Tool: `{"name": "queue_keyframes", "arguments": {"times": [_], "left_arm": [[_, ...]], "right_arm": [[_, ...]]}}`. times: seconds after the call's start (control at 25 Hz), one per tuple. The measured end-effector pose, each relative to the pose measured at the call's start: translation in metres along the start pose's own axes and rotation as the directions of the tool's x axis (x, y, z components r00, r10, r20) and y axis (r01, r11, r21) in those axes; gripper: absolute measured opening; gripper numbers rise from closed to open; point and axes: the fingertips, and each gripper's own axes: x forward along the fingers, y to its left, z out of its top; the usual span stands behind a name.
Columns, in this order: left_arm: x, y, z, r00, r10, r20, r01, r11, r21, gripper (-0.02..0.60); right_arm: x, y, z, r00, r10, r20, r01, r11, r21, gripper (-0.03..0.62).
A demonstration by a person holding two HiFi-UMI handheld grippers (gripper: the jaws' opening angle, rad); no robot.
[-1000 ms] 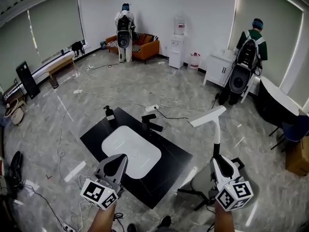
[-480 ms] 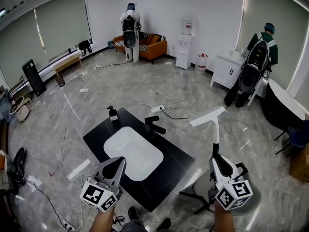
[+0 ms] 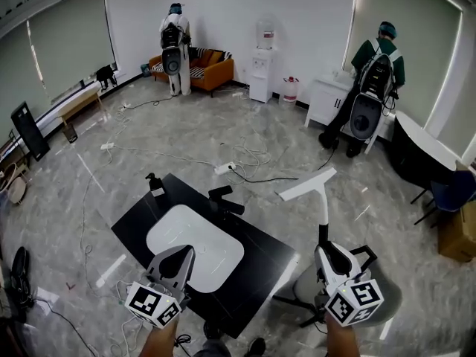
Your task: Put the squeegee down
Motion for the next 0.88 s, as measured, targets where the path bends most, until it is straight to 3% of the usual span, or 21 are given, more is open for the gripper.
{"name": "queue_keyframes", "arguments": {"times": [0.88], "left_arm": [[0.068, 0.067, -0.121, 0.991, -0.063, -0.117, 0.053, 0.995, -0.086, 0.005]], "right_arm": [[0.108, -0.020, -0.155, 0.979, -0.050, -0.198, 0.061, 0.997, 0.048, 0.094]]}}
